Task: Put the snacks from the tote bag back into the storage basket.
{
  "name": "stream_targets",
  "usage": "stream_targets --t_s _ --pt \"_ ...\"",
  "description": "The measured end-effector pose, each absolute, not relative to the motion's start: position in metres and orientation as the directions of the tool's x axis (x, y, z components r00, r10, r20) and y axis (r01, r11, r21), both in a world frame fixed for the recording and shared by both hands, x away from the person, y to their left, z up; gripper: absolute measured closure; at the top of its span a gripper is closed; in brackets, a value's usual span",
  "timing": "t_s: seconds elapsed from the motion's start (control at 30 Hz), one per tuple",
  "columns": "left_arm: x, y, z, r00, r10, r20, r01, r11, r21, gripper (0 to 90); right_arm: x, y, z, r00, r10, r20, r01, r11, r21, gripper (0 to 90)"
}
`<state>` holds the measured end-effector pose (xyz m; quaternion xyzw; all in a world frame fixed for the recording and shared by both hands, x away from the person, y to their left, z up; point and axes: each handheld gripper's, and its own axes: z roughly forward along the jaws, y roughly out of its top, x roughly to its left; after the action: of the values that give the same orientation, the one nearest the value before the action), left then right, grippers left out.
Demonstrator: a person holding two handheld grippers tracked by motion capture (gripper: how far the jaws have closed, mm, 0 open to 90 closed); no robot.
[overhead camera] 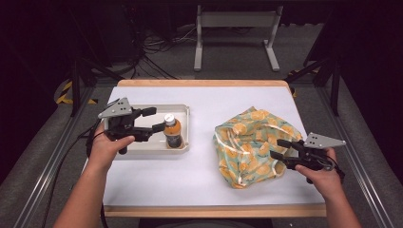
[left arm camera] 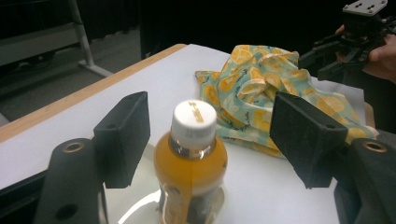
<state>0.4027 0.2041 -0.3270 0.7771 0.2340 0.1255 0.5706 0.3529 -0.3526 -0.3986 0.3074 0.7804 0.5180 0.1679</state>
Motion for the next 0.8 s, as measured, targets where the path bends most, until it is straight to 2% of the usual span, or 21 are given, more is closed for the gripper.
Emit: stream_targets --t_s 0.13,0.2,0.27,0.4,0.8 --pt "0.391 0.217 -0.334 0.838 0.541 -0.075 0.232 -0.229 0.945 26.8 0.353 -0.352 -0.398 -0.756 0.653 0.044 0.296 0.281 0.913 42.2" --pt "0.386 0.224 -0.339 0.815 0.571 -0.098 0.274 -0.231 0.934 25.3 0.352 -0.352 -0.398 -0.758 0.651 0.039 0.287 0.278 0.917 42.4" --pt "0.381 0.229 -0.344 0.794 0.600 -0.094 0.285 -0.233 0.930 19.0 0.352 -0.352 -0.398 -0.760 0.649 0.035 0.279 0.277 0.920 42.9" --pt "0.374 0.239 -0.353 0.782 0.621 -0.057 0.263 -0.244 0.934 14.4 0.352 -0.352 -0.397 -0.759 0.650 0.032 0.276 0.278 0.920 43.1" --pt "0.357 0.262 -0.383 0.735 0.665 -0.136 0.344 -0.192 0.919 6.2 0.353 -0.355 -0.399 -0.754 0.657 0.030 0.280 0.280 0.918 40.1"
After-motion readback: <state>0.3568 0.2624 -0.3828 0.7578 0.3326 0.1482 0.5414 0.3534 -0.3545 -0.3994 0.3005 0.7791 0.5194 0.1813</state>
